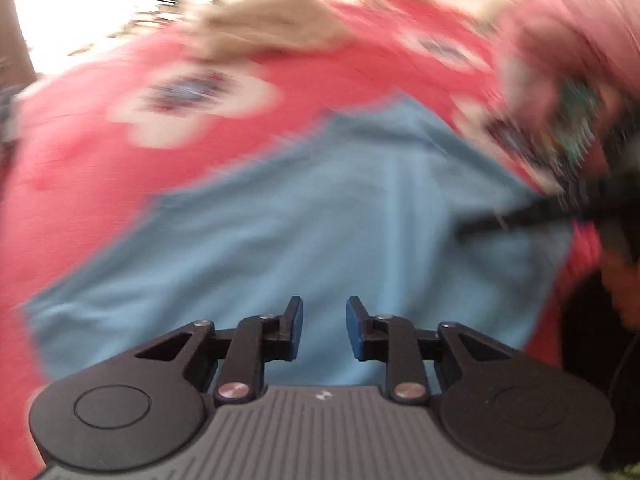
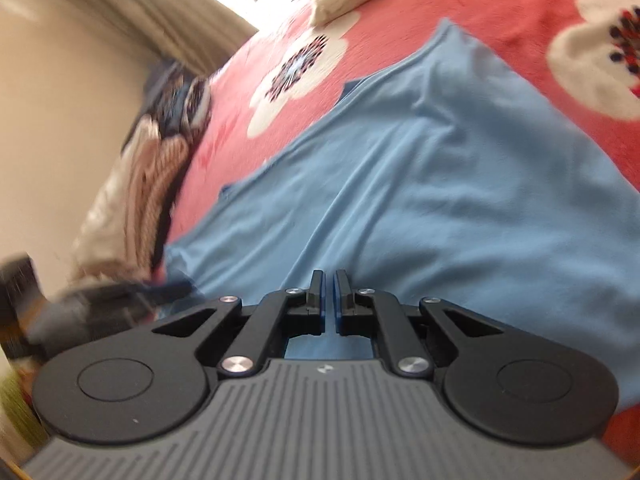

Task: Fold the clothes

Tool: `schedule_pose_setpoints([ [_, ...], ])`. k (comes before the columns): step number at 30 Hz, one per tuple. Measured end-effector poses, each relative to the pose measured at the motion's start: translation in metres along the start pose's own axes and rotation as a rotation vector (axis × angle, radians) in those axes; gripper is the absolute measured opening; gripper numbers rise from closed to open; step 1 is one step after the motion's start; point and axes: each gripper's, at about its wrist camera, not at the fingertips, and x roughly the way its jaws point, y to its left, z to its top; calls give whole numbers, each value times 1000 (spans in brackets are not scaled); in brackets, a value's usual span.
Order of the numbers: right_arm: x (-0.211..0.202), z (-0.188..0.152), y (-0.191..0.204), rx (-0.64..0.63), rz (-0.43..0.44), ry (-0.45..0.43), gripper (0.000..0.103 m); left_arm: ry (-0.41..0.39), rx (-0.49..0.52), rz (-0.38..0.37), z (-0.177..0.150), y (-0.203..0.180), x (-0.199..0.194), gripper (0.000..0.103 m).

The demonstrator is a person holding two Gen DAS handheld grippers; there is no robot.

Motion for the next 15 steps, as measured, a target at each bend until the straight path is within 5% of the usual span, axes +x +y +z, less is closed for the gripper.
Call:
schedule_pose_setpoints([
  [2, -4, 1, -7, 40, 15, -20, 5, -16, -60, 48, 3, 27, 8, 23],
  [4, -9, 2, -13, 76, 24, -37, 5, 1, -224, 174, 12, 74, 7, 10],
  [6, -10, 5, -21, 115, 46, -44, 5, 3, -359, 302, 18, 118, -3, 18],
  [9, -5, 8, -30, 159, 63, -31, 5, -50, -370, 307, 32, 128, -24, 21],
  [12, -3, 11, -36, 189, 83, -25, 5, -79, -238, 98, 59, 76, -13, 29],
  [15, -5, 13, -43, 227, 98, -44, 5, -29, -43, -140, 76, 13, 26, 31],
])
